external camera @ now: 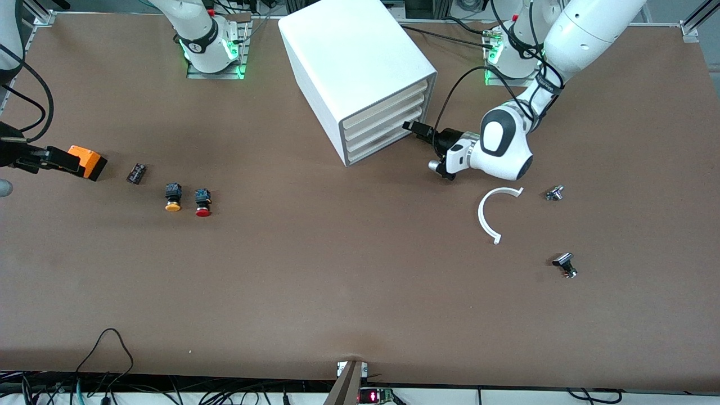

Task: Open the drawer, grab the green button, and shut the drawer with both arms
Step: 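Reach the left gripper to the bottom drawer handle and grasp it, then pull the bottom drawer open with the left gripper, then release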

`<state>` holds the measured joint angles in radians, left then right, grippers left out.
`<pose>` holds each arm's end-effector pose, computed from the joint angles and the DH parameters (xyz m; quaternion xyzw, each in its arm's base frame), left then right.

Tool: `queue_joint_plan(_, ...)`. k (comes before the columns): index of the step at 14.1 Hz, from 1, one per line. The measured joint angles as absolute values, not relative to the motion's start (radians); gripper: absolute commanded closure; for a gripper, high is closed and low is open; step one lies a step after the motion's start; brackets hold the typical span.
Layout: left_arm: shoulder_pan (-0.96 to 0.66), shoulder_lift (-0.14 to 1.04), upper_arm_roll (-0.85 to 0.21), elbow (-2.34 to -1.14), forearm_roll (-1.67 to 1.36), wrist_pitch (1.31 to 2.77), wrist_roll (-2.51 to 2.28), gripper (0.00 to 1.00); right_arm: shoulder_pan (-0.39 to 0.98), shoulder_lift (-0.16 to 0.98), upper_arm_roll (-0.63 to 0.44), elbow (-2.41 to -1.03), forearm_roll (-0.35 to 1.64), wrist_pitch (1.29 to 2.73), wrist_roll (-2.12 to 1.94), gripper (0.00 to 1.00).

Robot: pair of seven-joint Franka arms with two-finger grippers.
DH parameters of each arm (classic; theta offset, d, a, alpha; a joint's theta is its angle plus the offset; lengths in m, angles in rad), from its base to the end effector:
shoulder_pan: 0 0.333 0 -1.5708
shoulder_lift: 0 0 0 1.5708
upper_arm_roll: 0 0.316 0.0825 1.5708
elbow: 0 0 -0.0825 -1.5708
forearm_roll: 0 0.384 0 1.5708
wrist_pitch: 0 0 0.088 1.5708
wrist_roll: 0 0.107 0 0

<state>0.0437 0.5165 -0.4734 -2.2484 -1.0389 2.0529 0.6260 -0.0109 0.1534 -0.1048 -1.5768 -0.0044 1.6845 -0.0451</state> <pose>0.4112 -0.2588 0.1501 0.8382 -0.0865 -0.2653 0.4685 0.6013 -0.0662 0.5428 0.9991 -0.0346 -0.0232 0.0083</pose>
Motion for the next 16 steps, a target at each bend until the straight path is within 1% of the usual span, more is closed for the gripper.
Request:
queue_joint_plan(2,0.013,0.524,-0.481,-2.253,-1.079,2.076,0.627,0.22,-0.011,0.153,-0.105,-1.577,-0.004,1.685,-0.045,0.0)
queue_joint_plan(4,-0.008,0.529,-0.509,-2.261,-1.113,2.123,0.628,0.45,-0.011,0.153,-0.105,-1.577,-0.004,1.685,-0.045,0.0)
queue_joint_plan(6,-0.015,0.534,-0.522,-2.265,-1.124,2.159,0.628,1.0,-0.011,0.153,-0.105,-1.577,-0.004,1.686,-0.045,0.0)
queue_joint_plan(12,0.003,0.532,-0.524,-2.256,-1.13,2.146,0.635,1.0,-0.015,0.153,-0.106,-1.577,-0.004,1.686,-0.045,0.0)
queue_joint_plan(13,0.018,0.528,-0.505,-2.245,-1.124,2.145,0.641,1.0,-0.016,0.153,-0.106,-1.577,-0.004,1.687,-0.045,0.0)
queue_joint_plan(16,0.077,0.516,-0.407,-2.174,-1.084,2.116,0.679,1.0,-0.016,0.153,-0.106,-1.577,-0.004,1.687,-0.045,0.0)
